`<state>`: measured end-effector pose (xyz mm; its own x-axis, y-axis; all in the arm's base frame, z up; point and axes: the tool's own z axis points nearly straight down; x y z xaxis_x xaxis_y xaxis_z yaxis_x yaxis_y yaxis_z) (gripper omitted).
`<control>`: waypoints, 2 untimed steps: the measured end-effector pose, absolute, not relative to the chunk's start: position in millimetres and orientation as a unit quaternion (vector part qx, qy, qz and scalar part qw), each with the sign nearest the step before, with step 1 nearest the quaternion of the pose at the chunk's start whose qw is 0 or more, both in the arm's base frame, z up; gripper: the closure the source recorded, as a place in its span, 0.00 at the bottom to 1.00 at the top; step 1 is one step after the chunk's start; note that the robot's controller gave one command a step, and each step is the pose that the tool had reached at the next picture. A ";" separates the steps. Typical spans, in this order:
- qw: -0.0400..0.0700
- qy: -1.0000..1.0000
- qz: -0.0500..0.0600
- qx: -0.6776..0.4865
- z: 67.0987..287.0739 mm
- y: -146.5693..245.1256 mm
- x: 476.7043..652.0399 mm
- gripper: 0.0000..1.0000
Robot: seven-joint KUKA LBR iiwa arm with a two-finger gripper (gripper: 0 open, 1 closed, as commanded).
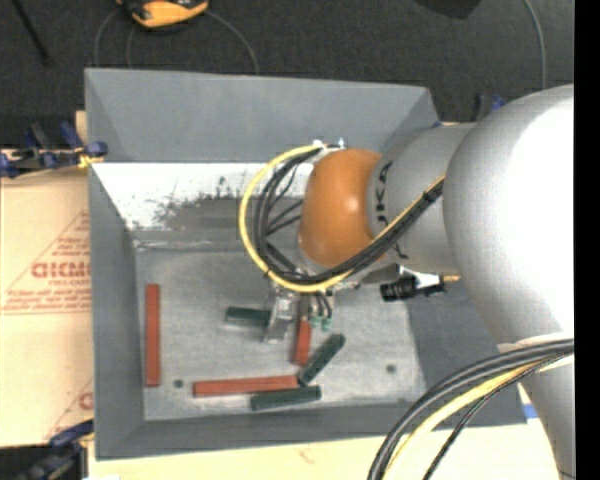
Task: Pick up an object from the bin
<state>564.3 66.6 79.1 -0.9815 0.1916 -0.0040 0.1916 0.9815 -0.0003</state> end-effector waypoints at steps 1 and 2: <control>0.000 0.995 -0.001 0.096 86.2 66.3 563.5 1.00; -0.003 0.995 -0.001 0.095 106.9 66.0 561.8 1.00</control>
Offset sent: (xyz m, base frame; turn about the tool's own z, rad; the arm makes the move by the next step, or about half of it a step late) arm -0.0001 0.0001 0.0819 0.0000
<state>561.8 66.0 106.9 -0.9817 0.1901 0.0062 0.1901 0.9818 -0.0026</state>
